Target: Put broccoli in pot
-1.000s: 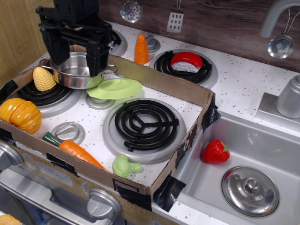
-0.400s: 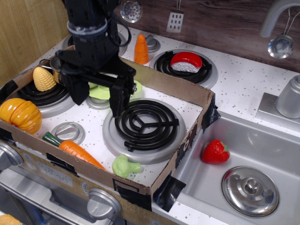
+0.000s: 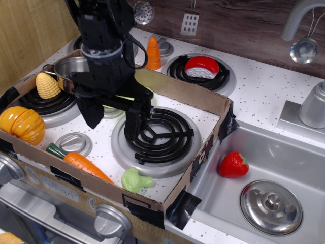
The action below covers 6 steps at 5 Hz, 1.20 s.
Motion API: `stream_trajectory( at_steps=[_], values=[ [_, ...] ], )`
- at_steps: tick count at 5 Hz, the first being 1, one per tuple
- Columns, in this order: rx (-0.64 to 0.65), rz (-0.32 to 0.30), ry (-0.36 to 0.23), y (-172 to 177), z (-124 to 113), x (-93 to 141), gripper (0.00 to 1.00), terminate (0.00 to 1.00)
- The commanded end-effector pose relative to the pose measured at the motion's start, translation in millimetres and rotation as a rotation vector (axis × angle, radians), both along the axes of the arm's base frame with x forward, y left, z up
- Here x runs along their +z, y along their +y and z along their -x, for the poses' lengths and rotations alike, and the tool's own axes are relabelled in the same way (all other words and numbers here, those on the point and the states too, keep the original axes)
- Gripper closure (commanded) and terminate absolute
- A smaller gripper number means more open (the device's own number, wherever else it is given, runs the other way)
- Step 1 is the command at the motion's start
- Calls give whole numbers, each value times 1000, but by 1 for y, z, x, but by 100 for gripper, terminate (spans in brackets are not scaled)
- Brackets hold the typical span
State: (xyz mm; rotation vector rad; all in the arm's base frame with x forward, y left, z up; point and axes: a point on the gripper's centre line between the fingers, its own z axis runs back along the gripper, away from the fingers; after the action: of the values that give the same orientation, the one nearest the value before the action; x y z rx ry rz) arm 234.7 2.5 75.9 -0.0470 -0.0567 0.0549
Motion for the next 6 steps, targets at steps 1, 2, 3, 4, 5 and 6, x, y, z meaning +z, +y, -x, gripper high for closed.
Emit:
stream_trajectory(
  at_steps=[1, 2, 3, 4, 5, 6],
  values=[
    [-7, 10, -30, -18, 9, -13, 0, 0],
    [1, 1, -53, -30, 21, -22, 0, 0],
    [-9, 5, -37, -39, 24, -28, 0, 0],
    [-28, -1, -32, -42, 19, -29, 0, 0],
    [-37, -10, -28, -40, 14, -27, 0, 0],
    [-40, 1, -19, -38, 10, -32, 0, 0]
  ],
)
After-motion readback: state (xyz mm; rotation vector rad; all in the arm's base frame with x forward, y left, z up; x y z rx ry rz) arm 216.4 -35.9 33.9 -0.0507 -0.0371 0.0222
